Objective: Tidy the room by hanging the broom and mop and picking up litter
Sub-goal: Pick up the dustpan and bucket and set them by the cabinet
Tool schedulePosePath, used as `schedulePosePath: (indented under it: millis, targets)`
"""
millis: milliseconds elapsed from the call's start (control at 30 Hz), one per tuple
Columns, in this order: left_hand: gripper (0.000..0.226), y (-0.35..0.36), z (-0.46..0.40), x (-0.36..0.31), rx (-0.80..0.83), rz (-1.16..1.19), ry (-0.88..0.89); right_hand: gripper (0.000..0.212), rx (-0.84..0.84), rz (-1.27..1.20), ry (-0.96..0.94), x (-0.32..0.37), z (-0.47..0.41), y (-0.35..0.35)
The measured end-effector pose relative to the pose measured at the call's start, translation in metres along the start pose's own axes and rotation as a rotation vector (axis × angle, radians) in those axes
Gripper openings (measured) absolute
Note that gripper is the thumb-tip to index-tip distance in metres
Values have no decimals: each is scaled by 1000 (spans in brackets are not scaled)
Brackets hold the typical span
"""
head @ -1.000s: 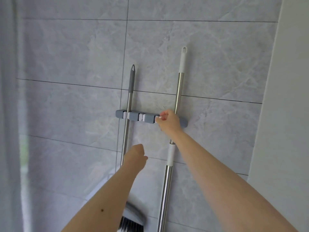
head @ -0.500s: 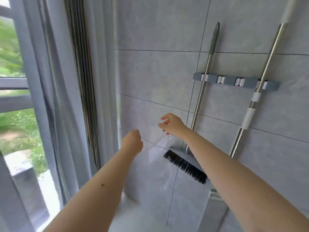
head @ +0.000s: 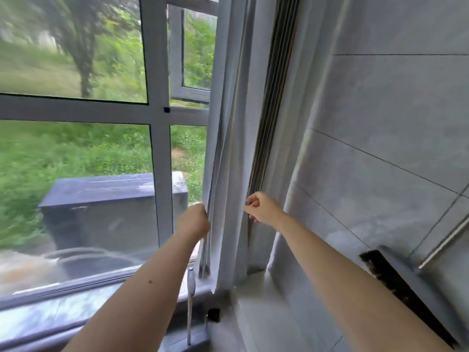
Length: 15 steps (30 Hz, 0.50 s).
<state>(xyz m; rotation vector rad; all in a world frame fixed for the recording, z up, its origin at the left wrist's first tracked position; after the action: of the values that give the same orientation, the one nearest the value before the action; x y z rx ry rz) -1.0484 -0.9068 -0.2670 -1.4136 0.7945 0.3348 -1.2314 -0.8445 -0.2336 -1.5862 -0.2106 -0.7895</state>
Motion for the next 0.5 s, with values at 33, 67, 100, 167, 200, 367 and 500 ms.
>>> schedulePosePath:
  millis: [33,67,100,167,200,367,500]
  targets:
    - [21,-6,5,16,-21,2,-44,32,40,-2,-35,8,-3,14]
    - [20,-10,10,31,-43,8,-89,32,83,-3,-69,16,-4,28]
    - [19,-15,18,48,-68,8,-139,32,137,-3,-98,25,-3,45]
    - [20,-21,37,76,-105,13,-235,31,234,-14,-131,36,3,75]
    - [20,-22,48,87,-117,12,-273,30,270,-18,-143,39,7,88]
    - [19,-20,112,143,-169,10,-436,30,386,27,-211,49,32,155]
    - [20,-6,148,177,-156,51,-537,28,457,105,-222,40,46,201]
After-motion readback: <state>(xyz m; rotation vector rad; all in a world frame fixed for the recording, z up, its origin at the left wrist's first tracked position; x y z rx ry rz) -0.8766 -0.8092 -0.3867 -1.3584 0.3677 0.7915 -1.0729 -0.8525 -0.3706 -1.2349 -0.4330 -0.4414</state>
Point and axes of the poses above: each hand's wrist, its own z-axis away from the middle knuckle, its own y-axis out of the palm, x = y × z, the point moved 7 cm from there along -z, towards the middle knuckle, and after that the axes turned 11 degrees about z, right-handed, at the moved point
